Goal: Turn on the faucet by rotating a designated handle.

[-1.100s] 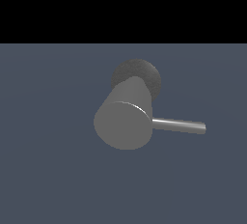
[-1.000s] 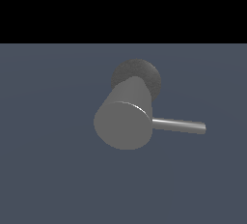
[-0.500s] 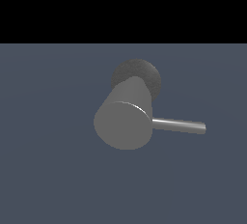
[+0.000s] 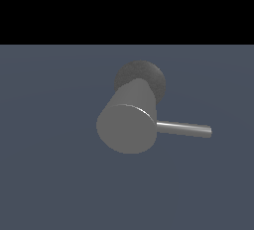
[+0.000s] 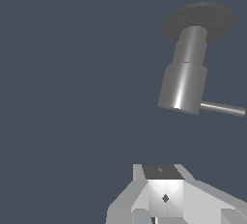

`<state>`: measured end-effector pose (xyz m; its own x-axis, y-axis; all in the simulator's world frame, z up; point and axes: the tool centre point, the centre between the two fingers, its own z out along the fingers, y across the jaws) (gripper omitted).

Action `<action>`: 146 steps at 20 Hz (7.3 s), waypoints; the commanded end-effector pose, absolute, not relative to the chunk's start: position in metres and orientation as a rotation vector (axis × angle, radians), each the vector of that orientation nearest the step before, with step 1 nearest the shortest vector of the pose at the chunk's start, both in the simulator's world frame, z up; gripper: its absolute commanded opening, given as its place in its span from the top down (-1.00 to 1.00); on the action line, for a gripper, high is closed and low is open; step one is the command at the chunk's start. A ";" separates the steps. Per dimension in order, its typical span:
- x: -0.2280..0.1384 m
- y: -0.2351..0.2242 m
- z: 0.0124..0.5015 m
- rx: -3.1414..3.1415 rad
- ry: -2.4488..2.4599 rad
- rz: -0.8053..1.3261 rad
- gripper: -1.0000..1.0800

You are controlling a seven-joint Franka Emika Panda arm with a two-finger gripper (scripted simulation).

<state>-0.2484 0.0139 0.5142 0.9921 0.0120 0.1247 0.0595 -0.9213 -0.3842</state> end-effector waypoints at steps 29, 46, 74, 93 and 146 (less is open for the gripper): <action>-0.203 -0.089 0.543 -1.475 0.165 -0.406 1.00; -0.172 -0.163 0.498 -0.997 0.395 -0.443 1.00; -0.165 -0.212 0.488 -0.877 0.478 -0.511 1.00; -0.147 -0.284 0.335 -0.414 0.895 -0.539 1.00; -0.173 -0.218 0.105 0.103 1.487 -0.298 1.00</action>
